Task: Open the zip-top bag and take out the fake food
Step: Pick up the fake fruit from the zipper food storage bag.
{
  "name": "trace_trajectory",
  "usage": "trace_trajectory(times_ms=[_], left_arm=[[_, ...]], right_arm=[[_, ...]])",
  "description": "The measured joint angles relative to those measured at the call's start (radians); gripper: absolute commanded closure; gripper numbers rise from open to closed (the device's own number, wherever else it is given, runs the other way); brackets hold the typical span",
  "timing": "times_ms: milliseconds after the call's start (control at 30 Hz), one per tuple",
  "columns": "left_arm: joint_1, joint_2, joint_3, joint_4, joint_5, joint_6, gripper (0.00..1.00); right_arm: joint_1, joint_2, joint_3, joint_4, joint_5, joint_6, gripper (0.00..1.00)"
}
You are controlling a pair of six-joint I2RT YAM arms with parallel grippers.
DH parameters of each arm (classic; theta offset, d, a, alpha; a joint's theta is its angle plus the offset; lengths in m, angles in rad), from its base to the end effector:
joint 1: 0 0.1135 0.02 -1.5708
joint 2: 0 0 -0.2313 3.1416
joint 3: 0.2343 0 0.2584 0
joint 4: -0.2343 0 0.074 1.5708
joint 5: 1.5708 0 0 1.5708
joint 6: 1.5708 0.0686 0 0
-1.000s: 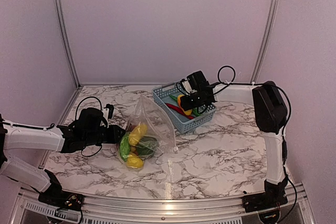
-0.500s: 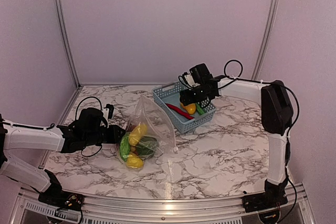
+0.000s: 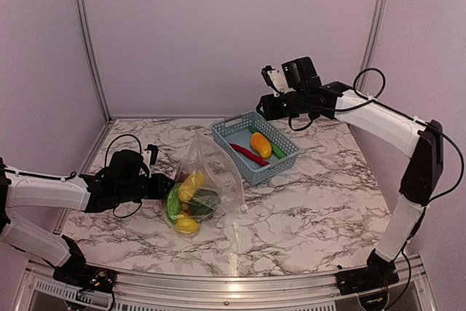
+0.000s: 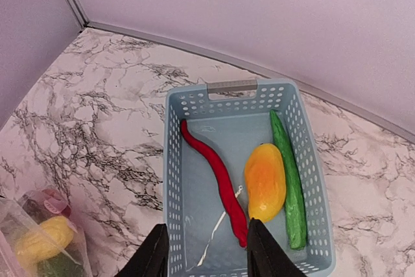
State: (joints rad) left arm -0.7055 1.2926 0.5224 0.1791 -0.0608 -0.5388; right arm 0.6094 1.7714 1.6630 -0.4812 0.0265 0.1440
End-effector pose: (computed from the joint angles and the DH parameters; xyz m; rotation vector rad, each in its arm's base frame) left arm 0.2288 -0.1894 0.1246 0.1499 2.2288 -0.6389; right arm 0.3626 0.2509 0.2933 -0.4895 2.1328 0.4030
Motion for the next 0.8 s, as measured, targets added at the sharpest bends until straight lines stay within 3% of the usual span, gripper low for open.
trace_trajectory(times_ms=[800], left_arm=[[0.0, 0.003, 0.0, 0.004, 0.0, 0.0, 0.77]], right_arm=[[0.284, -0.132, -0.039, -0.154, -0.149, 0.079, 0.76]])
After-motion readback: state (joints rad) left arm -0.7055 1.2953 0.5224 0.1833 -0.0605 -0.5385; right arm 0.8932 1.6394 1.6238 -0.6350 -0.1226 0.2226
